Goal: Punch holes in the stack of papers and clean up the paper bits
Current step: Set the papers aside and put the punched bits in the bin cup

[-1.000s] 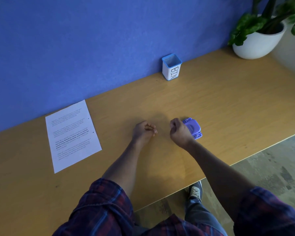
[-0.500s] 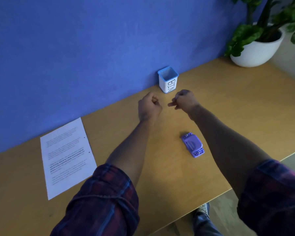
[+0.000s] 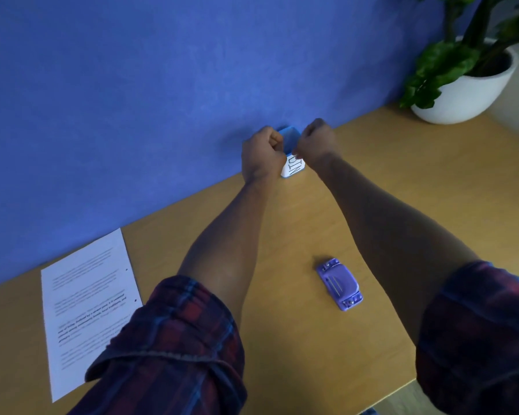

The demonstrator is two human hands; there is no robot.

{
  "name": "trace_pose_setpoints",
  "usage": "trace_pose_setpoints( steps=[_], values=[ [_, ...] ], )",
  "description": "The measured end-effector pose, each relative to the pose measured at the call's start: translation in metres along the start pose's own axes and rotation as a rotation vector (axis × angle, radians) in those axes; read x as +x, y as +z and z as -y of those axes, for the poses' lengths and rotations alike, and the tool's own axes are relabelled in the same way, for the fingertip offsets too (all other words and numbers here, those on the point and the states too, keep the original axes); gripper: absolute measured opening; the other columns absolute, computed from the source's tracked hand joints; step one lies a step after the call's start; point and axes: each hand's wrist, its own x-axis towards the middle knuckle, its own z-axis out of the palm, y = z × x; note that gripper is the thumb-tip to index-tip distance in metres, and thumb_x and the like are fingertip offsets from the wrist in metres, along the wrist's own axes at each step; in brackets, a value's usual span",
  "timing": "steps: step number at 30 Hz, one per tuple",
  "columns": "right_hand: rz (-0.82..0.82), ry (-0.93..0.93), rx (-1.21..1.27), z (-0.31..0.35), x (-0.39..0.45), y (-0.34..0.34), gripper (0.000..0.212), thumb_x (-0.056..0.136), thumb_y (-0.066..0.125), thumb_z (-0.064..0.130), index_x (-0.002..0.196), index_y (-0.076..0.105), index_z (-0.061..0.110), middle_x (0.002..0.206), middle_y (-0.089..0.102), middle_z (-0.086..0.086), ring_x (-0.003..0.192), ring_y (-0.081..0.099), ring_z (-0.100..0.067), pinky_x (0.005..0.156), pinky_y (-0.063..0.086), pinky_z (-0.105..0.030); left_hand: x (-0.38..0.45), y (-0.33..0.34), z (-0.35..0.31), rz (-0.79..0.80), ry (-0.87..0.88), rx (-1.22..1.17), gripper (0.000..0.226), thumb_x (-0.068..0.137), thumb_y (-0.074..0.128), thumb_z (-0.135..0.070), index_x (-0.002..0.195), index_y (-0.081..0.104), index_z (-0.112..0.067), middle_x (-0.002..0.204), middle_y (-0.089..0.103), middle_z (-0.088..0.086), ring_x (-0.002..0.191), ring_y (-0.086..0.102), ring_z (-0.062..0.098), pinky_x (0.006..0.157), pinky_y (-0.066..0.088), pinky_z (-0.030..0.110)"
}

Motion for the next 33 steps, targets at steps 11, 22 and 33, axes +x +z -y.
trace_pose_setpoints(
  steps=[11,22,33],
  values=[
    [-0.034,-0.096,-0.036,-0.005,0.019,0.01,0.024,0.089,0.049,0.005,0.105,0.067,0.008,0.106,0.071,-0.006,0.093,0.064,-0.021,0.072,0.049,-0.03,0.026,0.021,0.0,0.001,-0.011,0.185,0.012,0.086,0.063,-0.011,0.09,0.073,-0.014,0.093,0.077,0.0,0.088,0.071,0.02,0.074,0.059,0.033],
    [-0.087,-0.332,-0.194,-0.021,0.012,0.006,0.028,0.08,0.049,-0.002,0.09,0.073,0.008,0.091,0.074,-0.008,0.08,0.064,-0.022,0.065,0.047,-0.026,0.016,0.022,0.011,0.046,0.152,0.393,0.041,0.088,0.052,-0.003,0.122,0.072,-0.016,0.116,0.074,0.012,0.107,0.067,0.036,0.085,0.056,0.042],
    [-0.091,-0.577,-0.665,-0.04,-0.019,0.008,0.023,0.081,0.052,0.006,0.09,0.072,0.013,0.087,0.071,-0.014,0.084,0.065,-0.034,0.077,0.049,-0.04,-0.007,0.027,0.034,0.167,0.378,0.646,0.031,0.093,0.056,-0.018,0.121,0.068,-0.018,0.137,0.064,-0.001,0.129,0.056,0.022,0.098,0.044,0.041]
  ],
)
